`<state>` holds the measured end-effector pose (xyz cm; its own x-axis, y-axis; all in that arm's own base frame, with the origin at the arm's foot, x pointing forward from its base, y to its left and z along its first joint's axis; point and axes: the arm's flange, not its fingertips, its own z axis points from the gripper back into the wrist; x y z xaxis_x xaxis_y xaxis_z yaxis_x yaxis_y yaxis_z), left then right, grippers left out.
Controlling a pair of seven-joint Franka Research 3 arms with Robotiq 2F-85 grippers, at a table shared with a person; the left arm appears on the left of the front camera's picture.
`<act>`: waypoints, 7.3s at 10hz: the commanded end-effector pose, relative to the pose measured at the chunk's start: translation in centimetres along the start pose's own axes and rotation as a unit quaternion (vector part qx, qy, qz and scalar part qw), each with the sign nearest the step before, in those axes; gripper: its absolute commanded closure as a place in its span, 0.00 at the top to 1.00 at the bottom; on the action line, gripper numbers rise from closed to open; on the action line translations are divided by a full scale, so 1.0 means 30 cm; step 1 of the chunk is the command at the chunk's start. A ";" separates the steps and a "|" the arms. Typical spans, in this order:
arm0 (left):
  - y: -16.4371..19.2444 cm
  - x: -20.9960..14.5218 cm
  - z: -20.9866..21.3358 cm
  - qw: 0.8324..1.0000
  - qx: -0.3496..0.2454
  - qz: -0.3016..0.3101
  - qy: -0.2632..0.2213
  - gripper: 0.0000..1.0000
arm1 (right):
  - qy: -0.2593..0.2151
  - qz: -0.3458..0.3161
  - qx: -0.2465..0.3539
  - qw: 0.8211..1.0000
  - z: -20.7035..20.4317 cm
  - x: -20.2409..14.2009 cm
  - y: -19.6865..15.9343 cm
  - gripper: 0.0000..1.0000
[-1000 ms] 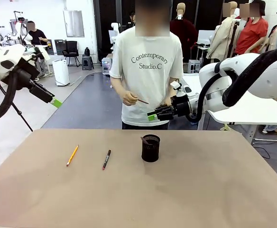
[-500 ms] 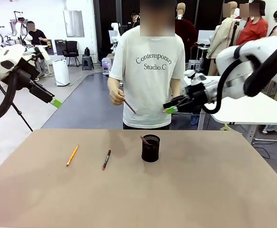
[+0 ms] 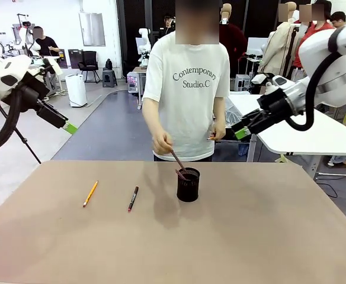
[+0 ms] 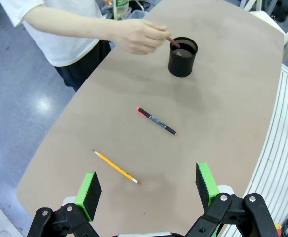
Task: Place the pens into the pen holder.
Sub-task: Pick up a writing instrument from the table and place it into the Pen holder.
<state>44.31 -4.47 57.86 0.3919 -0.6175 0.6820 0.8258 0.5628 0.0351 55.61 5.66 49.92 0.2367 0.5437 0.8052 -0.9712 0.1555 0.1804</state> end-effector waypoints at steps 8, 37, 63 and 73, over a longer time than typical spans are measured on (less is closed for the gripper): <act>0.003 0.001 0.001 1.000 0.003 0.000 -0.002 1.00 | 0.029 -0.002 -0.076 0.997 0.180 -0.148 0.042 1.00; 0.008 0.003 -0.002 0.998 0.014 0.010 0.057 1.00 | 0.014 -0.023 -0.077 0.997 0.195 -0.127 0.029 1.00; 0.081 -0.077 -0.559 0.922 0.130 0.248 0.266 1.00 | 0.014 -0.023 -0.077 0.997 0.195 -0.127 0.029 1.00; 0.366 -0.137 -0.906 0.864 0.168 0.361 0.309 1.00 | 0.014 -0.023 -0.077 0.997 0.195 -0.127 0.029 1.00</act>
<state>61.15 -10.40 35.53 0.9785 -0.1792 0.1022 0.1795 0.9837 0.0061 53.74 -1.15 50.15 0.2775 0.5583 0.7818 -0.9462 0.3000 0.1215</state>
